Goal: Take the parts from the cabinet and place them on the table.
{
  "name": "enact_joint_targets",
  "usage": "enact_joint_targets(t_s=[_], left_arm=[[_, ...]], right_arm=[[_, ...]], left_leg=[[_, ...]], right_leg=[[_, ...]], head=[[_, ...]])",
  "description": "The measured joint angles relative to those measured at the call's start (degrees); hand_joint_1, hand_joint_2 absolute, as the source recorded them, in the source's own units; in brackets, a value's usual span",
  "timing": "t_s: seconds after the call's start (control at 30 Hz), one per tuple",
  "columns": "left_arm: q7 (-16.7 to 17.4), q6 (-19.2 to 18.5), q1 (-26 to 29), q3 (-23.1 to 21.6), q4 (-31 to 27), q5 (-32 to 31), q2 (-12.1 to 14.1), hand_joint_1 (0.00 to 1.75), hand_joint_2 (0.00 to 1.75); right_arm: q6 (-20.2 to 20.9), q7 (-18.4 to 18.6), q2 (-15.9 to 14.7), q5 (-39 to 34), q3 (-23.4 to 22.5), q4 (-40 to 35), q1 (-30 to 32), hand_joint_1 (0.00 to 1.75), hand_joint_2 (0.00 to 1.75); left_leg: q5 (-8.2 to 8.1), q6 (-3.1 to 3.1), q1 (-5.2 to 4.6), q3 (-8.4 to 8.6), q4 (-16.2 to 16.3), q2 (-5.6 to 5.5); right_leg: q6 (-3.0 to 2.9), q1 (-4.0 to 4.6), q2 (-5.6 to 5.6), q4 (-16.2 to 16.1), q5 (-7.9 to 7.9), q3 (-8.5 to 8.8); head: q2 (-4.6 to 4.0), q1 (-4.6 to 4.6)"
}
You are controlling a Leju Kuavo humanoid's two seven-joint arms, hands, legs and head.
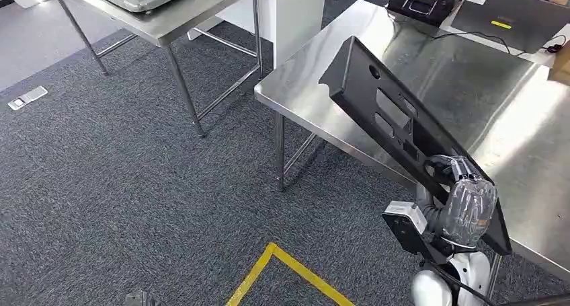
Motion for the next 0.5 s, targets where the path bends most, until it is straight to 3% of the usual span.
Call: enact_joint_targets(t_s=[0.07, 0.1, 0.13, 0.17, 0.2, 0.23, 0.27, 0.3, 0.33, 0.43, 0.5], left_arm=[[-0.02, 0.09, 0.13, 0.52, 0.0, -0.04, -0.15, 0.0, 0.0], [-0.02, 0.13, 0.24, 0.67, 0.0, -0.04, -0.17, 0.0, 0.0], [-0.09, 0.2, 0.37, 0.92, 0.0, -0.07, -0.26, 0.0, 0.0], [-0.18, 0.31, 0.47, 1.16, 0.0, -0.11, -0.31, 0.0, 0.0], [-0.3, 0.46, 0.56, 1.44, 0.0, -0.2, -0.44, 0.0, 0.0], [-0.37, 0.59, 0.58, 1.77, 0.0, -0.2, -0.5, 0.0, 0.0], [-0.5, 0.63, 0.63, 2.05, 0.0, -0.26, -0.42, 0.0, 0.0], [-0.59, 0.79, 0.73, 2.32, 0.0, -0.28, -0.5, 0.0, 0.0], [-0.68, 0.79, 0.78, 2.36, -0.04, -0.35, -0.5, 0.0, 0.0], [-0.83, 0.9, 0.79, 2.97, -0.2, -0.57, -0.66, 0.0, 0.0], [-0.98, 0.94, 0.83, 3.41, -0.39, -0.72, -0.68, 0.0, 0.0]], right_arm=[[0.33, -0.13, 0.09, -0.07, 0.11, 0.26, -0.21, 1.75, 1.75], [0.48, -0.15, 0.13, -0.07, 0.11, 0.44, -0.2, 1.75, 1.75], [0.72, -0.22, 0.17, -0.11, 0.11, 0.68, -0.22, 1.75, 1.75], [0.79, -0.33, 0.2, -0.15, 0.11, 0.81, -0.3, 1.75, 1.75], [0.89, -0.42, 0.24, -0.24, 0.11, 0.92, -0.48, 1.75, 1.75], [0.96, -0.59, 0.35, -0.24, 0.13, 0.98, -0.66, 1.75, 1.75], [1.09, -0.85, 0.5, -0.26, 0.17, 1.07, -1.0, 1.75, 1.75], [1.33, -1.01, 0.81, -0.35, 0.35, 1.25, -1.29, 1.75, 1.75], [1.38, -1.05, 0.87, -0.39, 0.35, 1.29, -1.46, 1.75, 1.75], [1.44, -1.11, 1.16, -0.44, 0.42, 1.55, -1.62, 1.75, 1.75], [1.46, -1.14, 1.55, -0.48, 0.41, 1.64, -1.95, 1.75, 1.75]], left_leg=[[-0.05, -0.04, 0.04, -0.09, 0.03, 0.48], [-0.12, -0.15, 0.08, -0.1, 0.06, 0.74], [-0.23, -0.36, 0.19, -0.02, 0.09, 1.07], [-0.37, -0.65, 0.39, 0.04, 0.22, 1.37], [-0.62, -1.04, 0.65, 0.1, 0.47, 1.71], [-0.98, -1.58, 0.95, 0.15, 0.93, 2.01], [-1.47, -2.33, 0.7, 0.11, 1.57, 2.45], [-2.0, -3.04, 0.55, 0.13, 2.08, 2.84], [-1.95, -3.31, 0.44, 0.14, 1.87, 3.05], [-2.26, -3.8, 0.98, 0.37, 1.9, 4.37], [-5.54, -4.14, 1.29, -1.27, 6.22, 1.41]], right_leg=[[-0.26, -0.28, 0.01, 9.81, -3.5, -5.37], [0.11, -0.49, 0.0, 12.8, -3.92, -7.16], [0.71, -0.79, -0.03, 12.45, -3.14, -7.38], [1.54, -1.13, -0.1, 9.49, -1.33, -6.26], [2.43, -1.42, -0.44, 4.63, 1.0, -4.08], [3.21, -1.74, -1.7, -0.91, 3.31, -1.4], [3.31, -1.77, -4.19, -3.81, 3.91, -0.31], [2.4, -1.18, -3.08, -3.84, 4.11, -0.08], [1.65, -1.03, -2.65, -3.36, 4.0, -0.25], [0.34, -1.38, -0.88, -3.25, 4.19, -0.42], [-0.32, -1.44, -0.03, -3.27, 4.3, -0.41]], head=[[0.0, -0.05], [0.0, -0.05], [0.0, -0.02], [0.0, -0.02], [0.0, -0.02], [0.0, 0.0], [0.0, 0.11], [0.0, 0.2], [0.0, 0.06], [0.0, 0.06], [0.0, 0.0]])
